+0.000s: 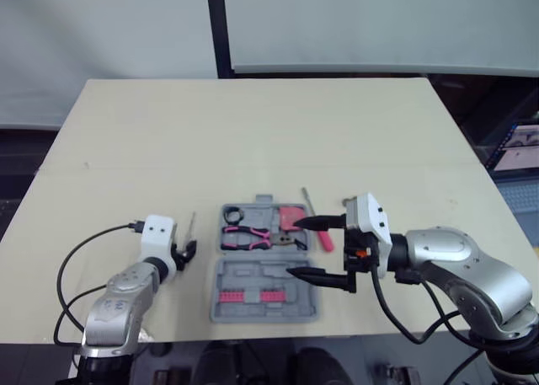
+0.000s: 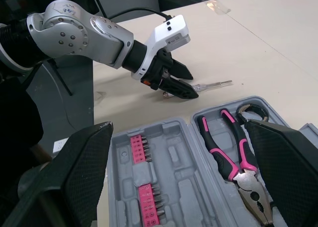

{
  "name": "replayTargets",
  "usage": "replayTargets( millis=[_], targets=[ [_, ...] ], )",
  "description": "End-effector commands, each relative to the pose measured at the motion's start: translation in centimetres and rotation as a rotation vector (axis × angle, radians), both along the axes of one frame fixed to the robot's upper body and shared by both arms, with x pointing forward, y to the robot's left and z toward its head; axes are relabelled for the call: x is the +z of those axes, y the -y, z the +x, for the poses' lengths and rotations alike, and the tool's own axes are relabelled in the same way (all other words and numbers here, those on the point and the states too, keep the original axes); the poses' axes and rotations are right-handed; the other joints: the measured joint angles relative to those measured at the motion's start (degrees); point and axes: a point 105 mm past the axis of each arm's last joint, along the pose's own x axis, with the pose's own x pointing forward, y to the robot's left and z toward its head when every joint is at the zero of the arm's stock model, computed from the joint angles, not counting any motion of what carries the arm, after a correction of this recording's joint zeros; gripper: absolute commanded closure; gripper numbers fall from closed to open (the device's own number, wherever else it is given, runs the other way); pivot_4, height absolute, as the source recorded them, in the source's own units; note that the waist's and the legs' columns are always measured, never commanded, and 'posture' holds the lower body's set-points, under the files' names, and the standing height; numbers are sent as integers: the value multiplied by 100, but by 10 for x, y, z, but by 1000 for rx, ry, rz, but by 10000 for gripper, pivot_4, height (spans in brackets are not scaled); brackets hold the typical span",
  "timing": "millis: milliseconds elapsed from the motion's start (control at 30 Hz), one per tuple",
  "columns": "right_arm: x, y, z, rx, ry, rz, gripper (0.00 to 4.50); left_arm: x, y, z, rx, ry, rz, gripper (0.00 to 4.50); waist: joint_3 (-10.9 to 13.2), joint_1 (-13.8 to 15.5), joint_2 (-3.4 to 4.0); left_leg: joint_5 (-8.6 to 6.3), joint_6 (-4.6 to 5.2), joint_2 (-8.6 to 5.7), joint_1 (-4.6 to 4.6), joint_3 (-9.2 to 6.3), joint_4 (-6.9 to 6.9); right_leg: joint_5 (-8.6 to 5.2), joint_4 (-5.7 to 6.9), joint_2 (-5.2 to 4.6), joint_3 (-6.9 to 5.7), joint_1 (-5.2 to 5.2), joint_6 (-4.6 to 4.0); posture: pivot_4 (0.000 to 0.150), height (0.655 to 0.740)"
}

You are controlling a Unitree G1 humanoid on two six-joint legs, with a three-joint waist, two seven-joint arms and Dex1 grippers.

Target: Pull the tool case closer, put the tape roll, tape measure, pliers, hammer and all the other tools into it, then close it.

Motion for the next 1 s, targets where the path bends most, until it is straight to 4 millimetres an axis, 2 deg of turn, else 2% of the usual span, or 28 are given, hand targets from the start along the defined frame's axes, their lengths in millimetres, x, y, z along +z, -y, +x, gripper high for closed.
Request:
replayTargets(
  millis=[33, 100, 233, 267, 367, 500, 567, 633, 700, 767, 833, 1000],
  targets=[
    [10, 1, -1, 0, 46, 22, 0, -9, 6, -1, -20, -32, 3, 16399, 0, 3, 0, 0, 0, 0, 0, 0, 0, 0, 0, 0, 0, 0, 0, 1500, 7400],
    [9, 2, -1, 0, 45, 20, 0, -7, 7, 0, -30, -17, 6, 21923, 0, 0, 0, 0, 0, -1, 0, -1, 0, 0, 0, -1, -1, 1, 0, 1500, 7400],
    [8, 3, -1, -2, 43, 15, 0, 2, 8, 4, -44, 10, 12, 41699, 0, 3, 0, 0, -1, 0, -1, 0, -1, 0, -2, 0, 0, 0, 0, 1500, 7400],
    [8, 4, -2, -4, 43, 11, 0, 7, 6, 6, -51, 24, 17, 44609, 0, 3, 0, 0, -1, 0, -2, 0, -3, 0, -4, 0, -1, 0, 0, 1500, 7400],
    [5, 7, -4, -9, 38, -1, 0, 30, -1, 9, -105, 78, 55, 44496, 1, -5, -2, 0, -2, 0, -3, 0, -5, 0, -5, 1, -1, -2, 0, 1500, 7400],
    [0, 18, -9, -19, 26, -51, 0, 78, -12, 8, -352, 122, 163, 44496, 10, -15, -17, 4, -14, 4, -7, 1, -17, 0, -6, 5, -2, -10, -3, 1500, 7400],
    [-1, 24, -10, -20, 18, -69, 0, 94, -18, 7, -433, 103, 203, 44496, 10, -17, -16, 7, -29, 0, -3, 7, -41, 1, -14, -1, -1, -13, -5, 1500, 7400],
    [-3, 33, -13, -17, -3, -102, 0, 114, -3, -6, -702, 28, 226, 44496, 10, -16, -15, 9, -30, -3, 2, 16, -56, 1, -21, -5, 1, -14, -6, 1500, 7400],
    [-5, 41, -15, -11, -23, -143, 0, 121, 14, -26, -951, -94, 270, 44496, 10, -6, -12, 13, -38, -5, -2, 20, -73, -1, -30, -7, 1, -23, -10, 1500, 7400],
    [-8, 48, -17, -2, -42, -180, 0, 124, 26, -38, -1108, -178, 311, 44496, 7, -5, 1, 11, -40, -9, 3, 33, -93, -3, -47, -15, 6, -23, -13, 1500, 7400],
    [-9, 54, -18, -2, -58, -202, 0, 123, 36, -37, -1162, -203, 346, 44496, 6, 2, 7, 14, -34, -9, 1, 35, -100, -6, -54, -11, 9, -25, -18, 1500, 7400],
    [-17, 65, -20, -31, -88, -263, 0, 108, 81, -32, -1329, -242, 451, 44496, 8, -1, 4, 18, -29, -1, -2, 32, -93, -9, -49, 9, 22, -28, -22, 1500, 7400]
  ],
)
